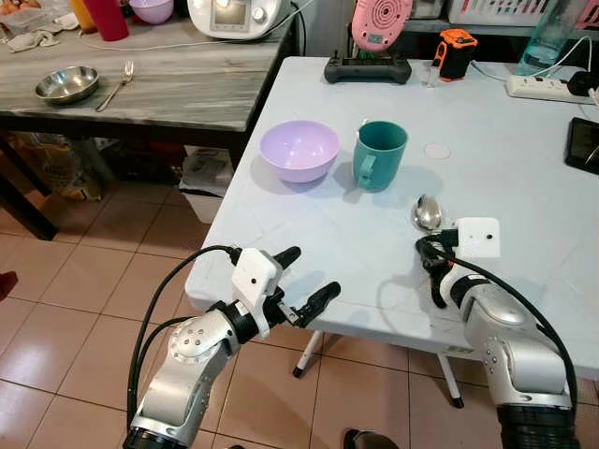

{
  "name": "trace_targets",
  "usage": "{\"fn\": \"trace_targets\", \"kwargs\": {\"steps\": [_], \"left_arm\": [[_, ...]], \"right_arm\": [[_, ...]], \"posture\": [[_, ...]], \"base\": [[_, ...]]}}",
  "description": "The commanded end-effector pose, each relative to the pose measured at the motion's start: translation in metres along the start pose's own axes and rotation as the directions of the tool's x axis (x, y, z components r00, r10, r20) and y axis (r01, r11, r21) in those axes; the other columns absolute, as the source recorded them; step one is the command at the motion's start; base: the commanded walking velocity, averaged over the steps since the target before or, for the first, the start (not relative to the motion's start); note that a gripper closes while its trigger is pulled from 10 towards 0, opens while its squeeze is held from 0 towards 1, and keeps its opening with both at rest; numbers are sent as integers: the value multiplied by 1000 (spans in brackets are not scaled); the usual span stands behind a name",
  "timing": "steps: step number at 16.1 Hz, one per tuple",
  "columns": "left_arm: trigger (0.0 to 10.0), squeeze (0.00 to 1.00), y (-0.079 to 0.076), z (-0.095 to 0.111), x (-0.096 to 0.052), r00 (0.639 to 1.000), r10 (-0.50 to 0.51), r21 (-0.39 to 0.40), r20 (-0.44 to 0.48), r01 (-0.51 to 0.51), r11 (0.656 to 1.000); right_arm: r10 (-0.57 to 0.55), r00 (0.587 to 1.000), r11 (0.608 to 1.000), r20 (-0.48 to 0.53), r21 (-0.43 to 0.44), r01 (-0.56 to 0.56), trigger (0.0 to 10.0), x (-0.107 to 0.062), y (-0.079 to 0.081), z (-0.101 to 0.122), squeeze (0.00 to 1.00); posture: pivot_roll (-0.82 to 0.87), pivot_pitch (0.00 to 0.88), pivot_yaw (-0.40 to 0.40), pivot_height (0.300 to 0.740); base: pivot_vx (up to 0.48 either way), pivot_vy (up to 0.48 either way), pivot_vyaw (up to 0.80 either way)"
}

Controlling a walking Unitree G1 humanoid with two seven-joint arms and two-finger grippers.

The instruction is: Setting the table

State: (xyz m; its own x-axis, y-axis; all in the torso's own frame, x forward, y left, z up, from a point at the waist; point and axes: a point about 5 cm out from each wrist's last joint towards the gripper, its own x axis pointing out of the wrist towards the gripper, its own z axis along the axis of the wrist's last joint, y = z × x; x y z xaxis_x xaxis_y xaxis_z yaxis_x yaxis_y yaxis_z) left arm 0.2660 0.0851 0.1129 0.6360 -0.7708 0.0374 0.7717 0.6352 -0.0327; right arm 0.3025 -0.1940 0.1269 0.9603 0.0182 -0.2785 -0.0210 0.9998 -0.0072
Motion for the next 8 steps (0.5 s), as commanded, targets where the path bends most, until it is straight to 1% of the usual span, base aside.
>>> {"fn": "trace_targets", "kwargs": {"steps": [1, 5, 8], "left_arm": [[10000, 0, 0, -2, 0, 1000, -17, -3, -12, 17, 1000], [10000, 0, -2, -1, 0, 998, -54, -12, -9, 54, 998], [10000, 0, -3, -2, 0, 998, -60, -8, -13, 60, 998]], "right_arm": [[-3, 994, 1000, -108, 20, 6, 0, -2, -2, -22, 0], [-15, 993, 998, -118, 64, 23, 0, -1, -7, -24, 0], [-24, 992, 996, -122, 87, 35, 0, -1, -9, -25, 0]], "posture": [[-278, 150, 50, 740], [-281, 149, 47, 740], [-283, 153, 49, 740]], "base": [[0, 0, 0], [0, 0, 0], [0, 0, 0]]}}
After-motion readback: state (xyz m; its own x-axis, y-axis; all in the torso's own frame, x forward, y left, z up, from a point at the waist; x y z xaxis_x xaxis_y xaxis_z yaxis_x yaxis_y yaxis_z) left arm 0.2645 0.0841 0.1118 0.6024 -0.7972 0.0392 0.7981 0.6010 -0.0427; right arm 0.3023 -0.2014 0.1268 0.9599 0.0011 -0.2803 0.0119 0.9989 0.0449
